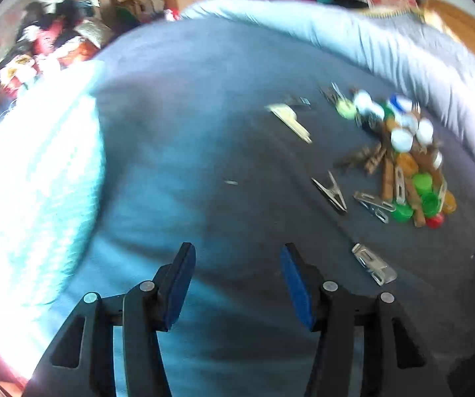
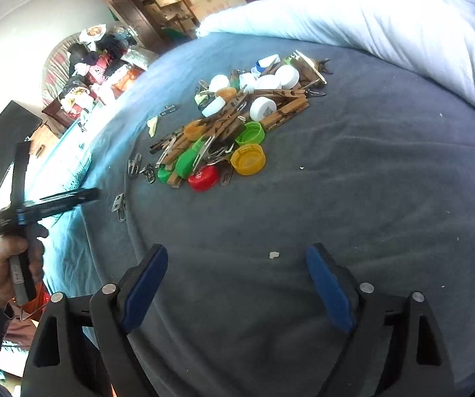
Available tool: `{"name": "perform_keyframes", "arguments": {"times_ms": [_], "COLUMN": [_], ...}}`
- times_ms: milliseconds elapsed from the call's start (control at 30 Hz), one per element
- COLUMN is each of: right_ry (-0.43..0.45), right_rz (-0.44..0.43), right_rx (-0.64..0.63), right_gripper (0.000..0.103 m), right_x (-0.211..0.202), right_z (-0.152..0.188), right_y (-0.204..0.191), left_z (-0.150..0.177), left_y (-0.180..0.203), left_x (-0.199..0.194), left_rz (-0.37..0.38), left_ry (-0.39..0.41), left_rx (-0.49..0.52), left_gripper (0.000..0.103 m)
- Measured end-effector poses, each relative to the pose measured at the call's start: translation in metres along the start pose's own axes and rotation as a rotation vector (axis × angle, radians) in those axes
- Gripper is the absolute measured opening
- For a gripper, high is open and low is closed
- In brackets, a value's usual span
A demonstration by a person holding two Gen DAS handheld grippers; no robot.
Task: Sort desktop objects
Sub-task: 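Grasp a flat metal clip with the left gripper, then grasp a flat metal clip with the right gripper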
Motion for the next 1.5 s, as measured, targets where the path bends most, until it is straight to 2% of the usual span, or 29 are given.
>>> {"name": "perform_keyframes", "arguments": {"times_ms": [100, 267, 367, 500, 533, 567, 633, 667, 767, 800, 833, 1033, 1133, 1333, 1500], "right_ry": [0.004, 0.011, 0.012, 0.016, 0.018, 0.019, 0.019, 0.024, 0.033, 0.032, 0.029, 0.019, 0.006, -0.043, -0.082], "right_rz": [0.017, 0.013, -0.005, -0.009, -0.009, -0.007, 0.003, 0.011, 0.01, -0.002, -0.018, -0.116, -0.152, -0.134, -0.069], "right_rx": [-0.031, -0.047, -0.045, -0.057, -0.06, -0.066, -0.075, -0.071, -0.053, -0.053, -0.061, -0.22, -0.313, -0.437, -0.474], "right_gripper": [0.093, 0.097, 0.097, 0.098, 0.098, 0.098, 0.098, 0.096, 0.077, 0.064, 0.056, 0.055, 0.055, 0.043, 0.043], "right_x": [0.005, 0.006, 0.006, 0.007, 0.007, 0.008, 0.007, 0.005, 0.0, -0.002, -0.003, 0.01, 0.027, 0.067, 0.099], "right_z": [0.002, 0.003, 0.004, 0.006, 0.006, 0.006, 0.006, 0.005, 0.002, 0.001, -0.001, -0.026, -0.044, -0.07, -0.079], "right_y": [-0.003, -0.004, -0.002, -0.003, -0.003, -0.003, -0.005, -0.003, 0.0, -0.001, -0.005, -0.059, -0.094, -0.138, -0.147], "left_z": [0.005, 0.011, 0.013, 0.015, 0.016, 0.017, 0.019, 0.019, 0.018, 0.018, 0.02, 0.022, 0.02, 0.017, 0.017], "left_y": [0.007, 0.049, 0.07, 0.079, 0.08, 0.083, 0.083, 0.081, 0.068, 0.065, 0.059, 0.03, 0.03, 0.031, 0.028], "left_x": [-0.008, -0.006, 0.002, 0.016, 0.018, 0.021, 0.021, 0.019, 0.01, 0.012, 0.011, 0.009, 0.015, 0.013, 0.015], "left_rz": [0.047, 0.196, 0.205, 0.148, 0.147, 0.126, 0.112, 0.121, 0.119, 0.125, 0.12, 0.105, 0.121, 0.14, 0.143], "left_ry": [-0.006, -0.04, -0.059, -0.091, -0.09, -0.08, -0.065, -0.057, -0.021, -0.018, -0.011, -0.003, -0.011, 0.006, 0.003], "left_rx": [0.004, 0.033, 0.029, 0.039, 0.039, 0.051, 0.065, 0.051, 0.024, 0.015, 0.007, -0.046, -0.053, -0.045, -0.052], "left_gripper": [0.055, 0.055, 0.055, 0.051, 0.045, 0.031, 0.013, 0.013, 0.013, 0.013, 0.013, 0.013, 0.013, 0.013, 0.013]}}
Point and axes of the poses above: each gripper's, at about its wrist camera, not at the fingertips, and x roughly the way its jaws point, y to its right, z to its underside, the point moved 8 cm from there along x, roughly the way its jaws point, and after that the axes turned 7 degrees about -y, right-handed, at the moved point
